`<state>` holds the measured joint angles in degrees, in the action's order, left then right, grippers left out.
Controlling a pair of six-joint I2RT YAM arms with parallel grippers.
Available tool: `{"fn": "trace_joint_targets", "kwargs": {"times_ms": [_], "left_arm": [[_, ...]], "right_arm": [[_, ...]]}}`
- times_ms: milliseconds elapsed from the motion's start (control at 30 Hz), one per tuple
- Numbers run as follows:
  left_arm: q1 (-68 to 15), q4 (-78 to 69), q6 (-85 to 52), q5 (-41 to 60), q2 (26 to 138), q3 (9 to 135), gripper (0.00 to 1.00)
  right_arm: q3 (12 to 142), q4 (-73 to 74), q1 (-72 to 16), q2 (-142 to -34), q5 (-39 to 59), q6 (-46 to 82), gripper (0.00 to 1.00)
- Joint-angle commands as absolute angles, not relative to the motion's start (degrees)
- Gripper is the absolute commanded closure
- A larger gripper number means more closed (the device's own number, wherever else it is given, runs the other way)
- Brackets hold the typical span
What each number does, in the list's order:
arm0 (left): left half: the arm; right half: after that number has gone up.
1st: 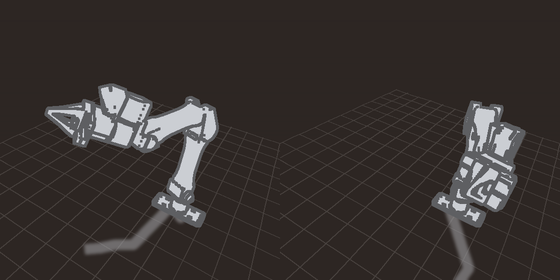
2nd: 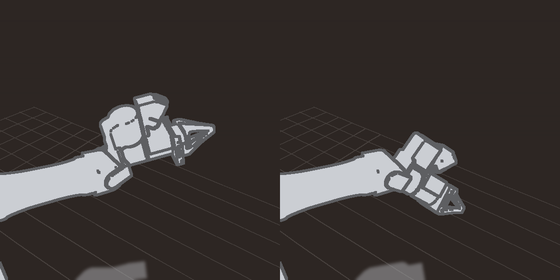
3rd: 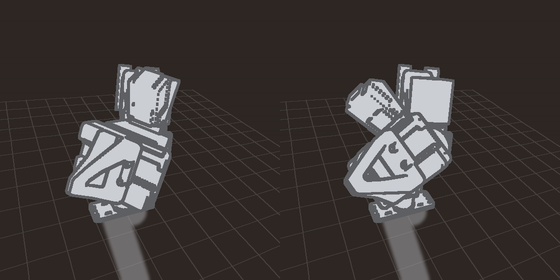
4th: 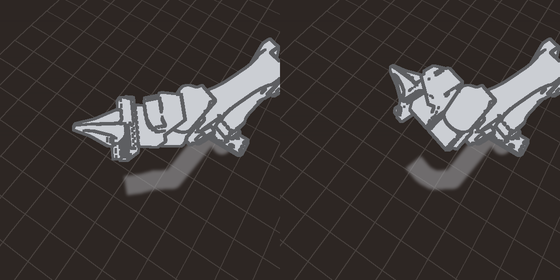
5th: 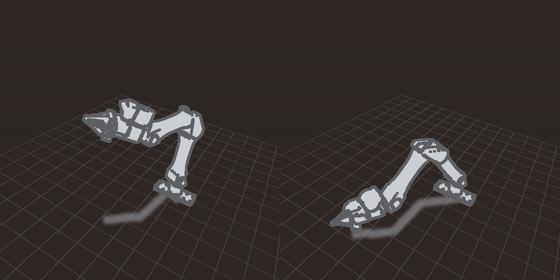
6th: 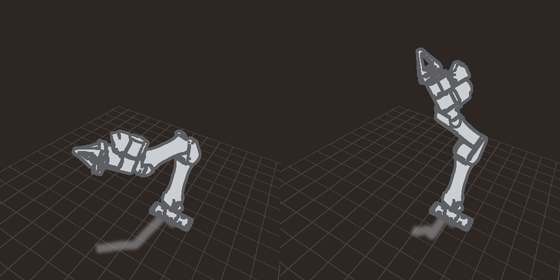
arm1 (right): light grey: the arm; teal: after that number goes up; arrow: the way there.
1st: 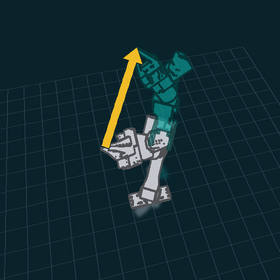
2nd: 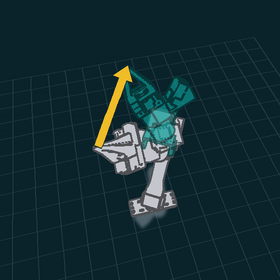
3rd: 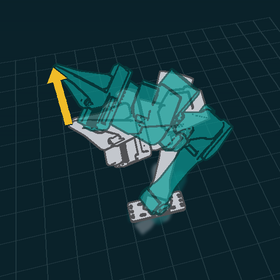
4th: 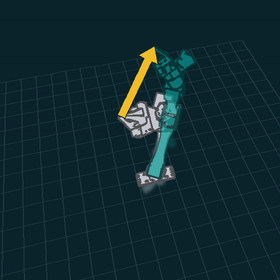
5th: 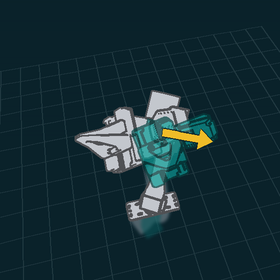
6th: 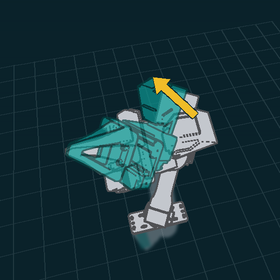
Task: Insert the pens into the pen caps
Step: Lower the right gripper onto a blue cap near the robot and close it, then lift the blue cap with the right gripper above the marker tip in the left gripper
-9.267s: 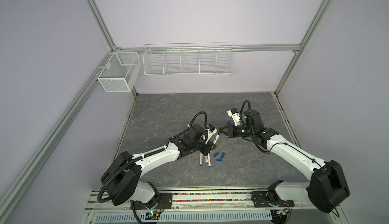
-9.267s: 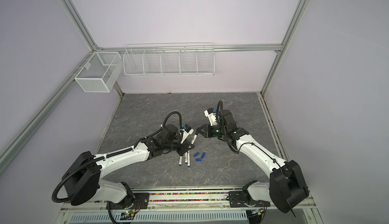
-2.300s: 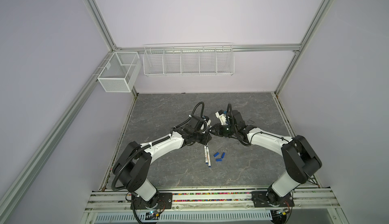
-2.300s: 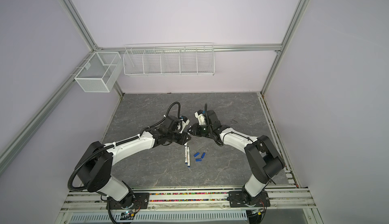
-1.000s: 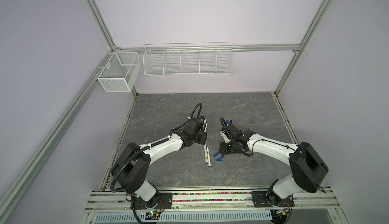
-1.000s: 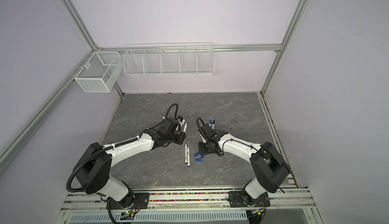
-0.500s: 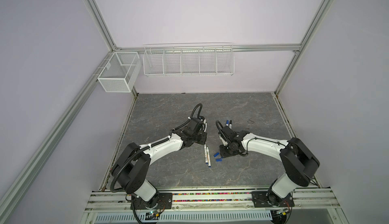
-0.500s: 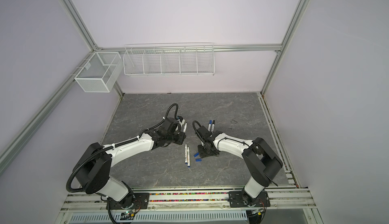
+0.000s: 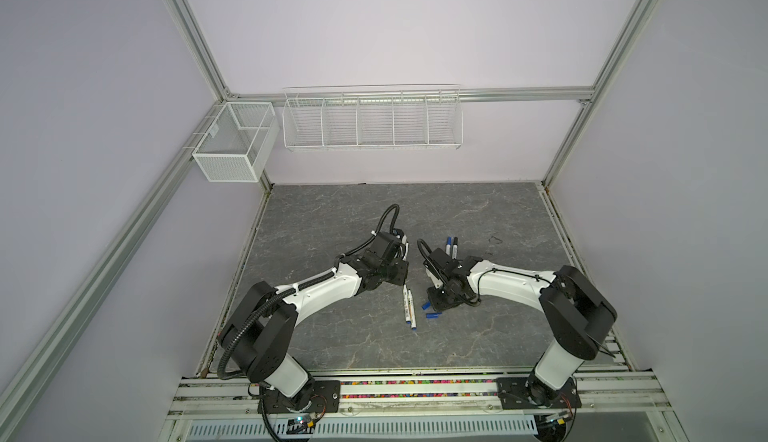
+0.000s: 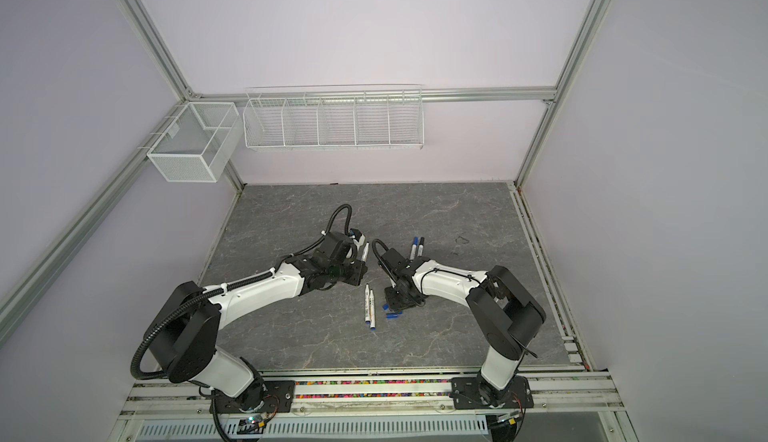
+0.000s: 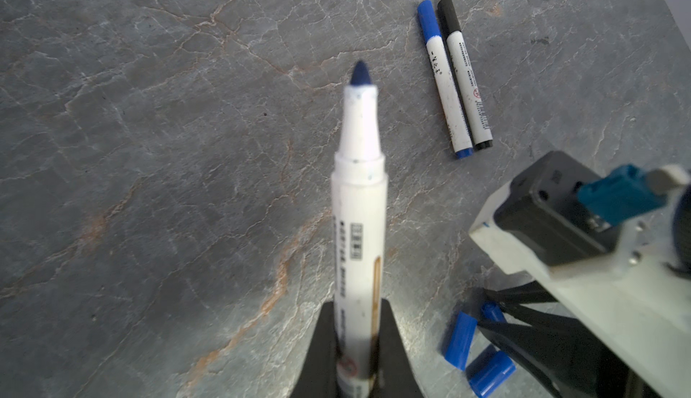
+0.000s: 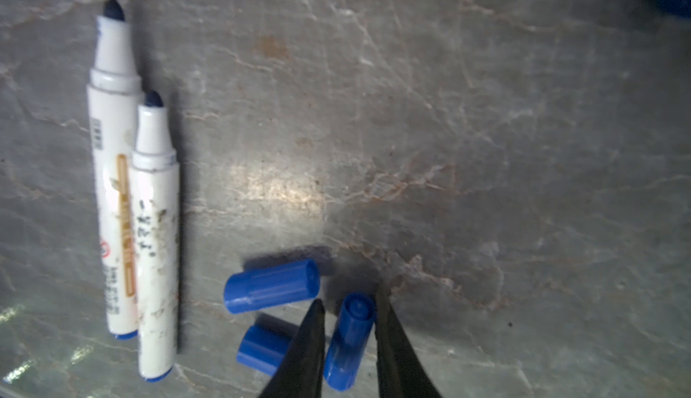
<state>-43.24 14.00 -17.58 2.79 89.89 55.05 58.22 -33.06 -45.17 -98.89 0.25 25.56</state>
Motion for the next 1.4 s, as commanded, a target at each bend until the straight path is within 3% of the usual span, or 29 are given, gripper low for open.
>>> {"fn": "trace_joint_targets", "kwargs": {"times_ms": [0, 333, 567, 800, 1367], "left_arm": [[-43.24, 14.33, -18.39, 2.04, 89.29, 54.49, 1.00], [-44.22, 14.06, -16.43, 4.19, 89.43, 54.76, 1.00], [-48.86, 14.75, -10.00, 8.84, 90.77, 57.06, 1.00], [-50.86, 15.42, -6.52, 12.97, 91.15, 57.95, 1.00], [-51.25, 15.72, -5.80, 14.58, 91.32, 58.21, 1.00]], "right_arm": [[59.01, -34.10, -45.88, -100.24, 1.33, 24.66, 0.79], [56.73, -30.13, -43.44, -91.39, -1.71, 26.10, 0.87], [48.38, -12.53, -35.75, -79.05, 5.04, 34.53, 0.88], [45.88, -1.20, -31.72, -74.21, 6.79, 38.54, 0.88], [52.48, -1.02, -30.27, -78.04, 10.29, 33.91, 0.88]]}}
